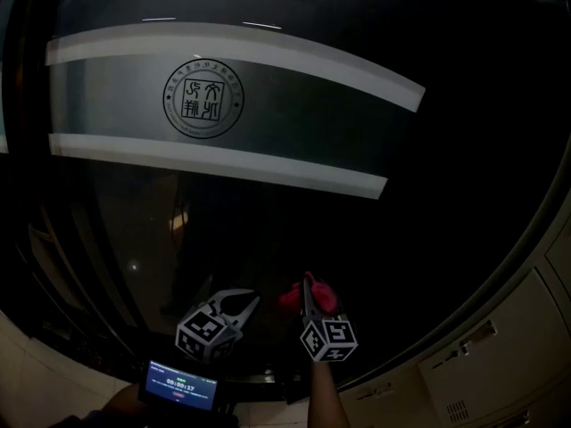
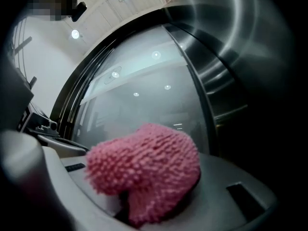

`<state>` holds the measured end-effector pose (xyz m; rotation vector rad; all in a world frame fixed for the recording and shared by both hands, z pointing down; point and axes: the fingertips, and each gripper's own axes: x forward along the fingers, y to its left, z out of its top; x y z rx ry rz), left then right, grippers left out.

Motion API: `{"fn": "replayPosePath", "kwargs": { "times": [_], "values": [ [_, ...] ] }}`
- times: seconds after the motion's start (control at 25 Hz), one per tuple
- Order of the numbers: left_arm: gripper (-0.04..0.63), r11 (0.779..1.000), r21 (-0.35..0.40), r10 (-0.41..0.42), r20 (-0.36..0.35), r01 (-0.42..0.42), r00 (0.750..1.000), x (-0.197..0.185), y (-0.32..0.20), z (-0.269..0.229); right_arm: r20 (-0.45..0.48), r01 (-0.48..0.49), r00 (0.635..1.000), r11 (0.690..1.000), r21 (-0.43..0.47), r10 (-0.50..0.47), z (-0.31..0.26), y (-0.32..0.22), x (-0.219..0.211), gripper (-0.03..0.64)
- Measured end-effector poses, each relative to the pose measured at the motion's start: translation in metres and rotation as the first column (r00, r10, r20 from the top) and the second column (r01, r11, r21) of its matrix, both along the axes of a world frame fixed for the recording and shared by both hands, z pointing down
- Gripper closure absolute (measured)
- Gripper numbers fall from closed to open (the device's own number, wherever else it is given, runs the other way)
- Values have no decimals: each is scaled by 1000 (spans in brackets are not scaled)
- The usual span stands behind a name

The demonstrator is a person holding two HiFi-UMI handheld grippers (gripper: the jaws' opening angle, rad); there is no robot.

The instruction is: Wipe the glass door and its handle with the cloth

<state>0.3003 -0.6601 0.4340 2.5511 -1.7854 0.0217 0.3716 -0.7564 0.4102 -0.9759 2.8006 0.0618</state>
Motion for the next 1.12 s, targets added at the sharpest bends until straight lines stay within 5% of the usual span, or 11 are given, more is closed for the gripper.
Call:
{"fn": "replayPosePath", "kwargs": {
  "times": [0.24,0.48,0.8,1.12],
  "values": [
    [580,1000,-13,-12,5,12,1000,11,-7,2,19,14,1000,1000,-7,-14,-1,-5,10,563],
    [580,997,-39,-58,36,60,998,-23,22,5,48,125,991,992,2,-125,-6,29,-44,560],
    [580,978,-74,-193,32,195,981,-126,117,8,65,380,922,925,22,-381,-11,153,-183,560],
    [583,984,-66,-166,16,167,986,-243,269,14,119,408,905,912,31,-409,-3,323,-303,558]
  ]
}}
